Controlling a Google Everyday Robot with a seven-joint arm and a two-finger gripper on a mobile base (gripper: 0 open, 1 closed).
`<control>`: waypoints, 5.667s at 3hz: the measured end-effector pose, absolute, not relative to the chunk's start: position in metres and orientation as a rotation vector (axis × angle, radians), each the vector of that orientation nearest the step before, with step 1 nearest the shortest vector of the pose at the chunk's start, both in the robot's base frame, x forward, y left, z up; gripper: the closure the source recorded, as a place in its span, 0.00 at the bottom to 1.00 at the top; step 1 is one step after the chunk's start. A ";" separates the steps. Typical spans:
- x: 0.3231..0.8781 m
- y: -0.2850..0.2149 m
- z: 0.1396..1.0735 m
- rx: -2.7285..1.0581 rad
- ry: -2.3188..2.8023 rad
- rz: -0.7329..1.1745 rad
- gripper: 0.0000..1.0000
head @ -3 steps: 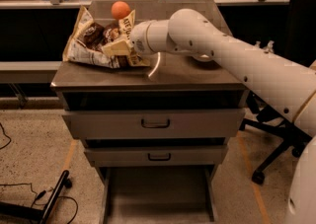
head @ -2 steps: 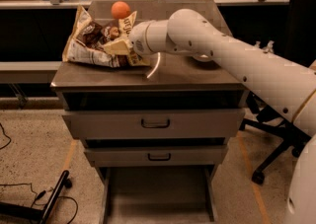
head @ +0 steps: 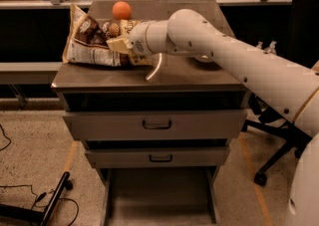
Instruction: Place brown chip bag into bottom drawer
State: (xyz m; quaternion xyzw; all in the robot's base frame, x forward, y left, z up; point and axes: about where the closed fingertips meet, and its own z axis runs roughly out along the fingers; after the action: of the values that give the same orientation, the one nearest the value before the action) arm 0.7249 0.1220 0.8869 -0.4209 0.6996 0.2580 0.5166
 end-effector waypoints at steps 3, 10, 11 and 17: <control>0.709 0.123 0.915 -1.092 1.624 0.649 1.00; 0.544 0.009 0.956 -1.010 1.466 0.592 1.00; 0.505 -0.021 0.909 -1.037 1.523 0.637 1.00; 0.462 -0.030 0.833 -1.080 1.625 0.697 0.51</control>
Offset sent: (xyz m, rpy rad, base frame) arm -0.0081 0.0118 0.0157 0.0267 -0.0007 0.1190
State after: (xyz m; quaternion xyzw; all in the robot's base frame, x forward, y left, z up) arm 0.4617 -0.0300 0.8326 -0.4486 0.6747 0.2893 0.5098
